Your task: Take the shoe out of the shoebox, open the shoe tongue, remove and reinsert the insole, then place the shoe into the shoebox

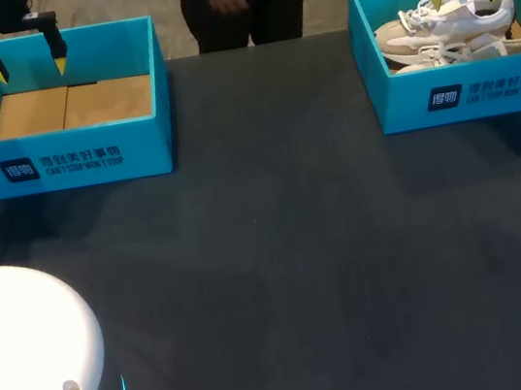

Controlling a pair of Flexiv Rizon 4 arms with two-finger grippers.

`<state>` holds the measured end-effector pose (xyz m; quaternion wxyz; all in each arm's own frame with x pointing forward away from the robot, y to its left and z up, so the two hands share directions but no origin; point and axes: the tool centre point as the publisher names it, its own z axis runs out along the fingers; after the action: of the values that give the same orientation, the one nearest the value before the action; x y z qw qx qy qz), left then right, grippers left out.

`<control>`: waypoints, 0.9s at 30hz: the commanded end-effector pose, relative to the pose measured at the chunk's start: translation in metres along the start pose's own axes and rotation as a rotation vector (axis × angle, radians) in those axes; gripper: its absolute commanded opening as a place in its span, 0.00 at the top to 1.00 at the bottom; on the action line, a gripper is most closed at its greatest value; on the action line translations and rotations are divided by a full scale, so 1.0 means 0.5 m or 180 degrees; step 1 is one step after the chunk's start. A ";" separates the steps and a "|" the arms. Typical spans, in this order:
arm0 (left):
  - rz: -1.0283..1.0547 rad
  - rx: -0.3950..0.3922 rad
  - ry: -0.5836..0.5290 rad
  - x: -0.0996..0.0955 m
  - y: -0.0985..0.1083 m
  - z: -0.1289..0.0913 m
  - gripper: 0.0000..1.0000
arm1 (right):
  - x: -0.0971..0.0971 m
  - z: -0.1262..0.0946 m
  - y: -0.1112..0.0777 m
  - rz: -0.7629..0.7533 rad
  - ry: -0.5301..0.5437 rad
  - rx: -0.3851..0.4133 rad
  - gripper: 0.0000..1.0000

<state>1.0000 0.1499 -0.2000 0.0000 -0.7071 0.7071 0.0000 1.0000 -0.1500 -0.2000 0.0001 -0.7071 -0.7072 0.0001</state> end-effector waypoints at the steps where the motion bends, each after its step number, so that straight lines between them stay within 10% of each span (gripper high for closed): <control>1: 0.0000 0.0000 0.0000 0.000 0.000 0.000 0.00 | 0.000 0.000 0.000 0.0000 0.0000 0.0000 0.00; 27: 0.0000 0.0000 0.0000 0.000 0.000 0.000 0.00 | -0.263 0.109 0.043 0.0336 -0.0307 -0.0145 0.00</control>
<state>1.0000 0.1498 -0.2000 0.0001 -0.7070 0.7072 0.0001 1.0204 -0.2756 -0.2472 -0.0518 -0.7404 -0.6697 0.0231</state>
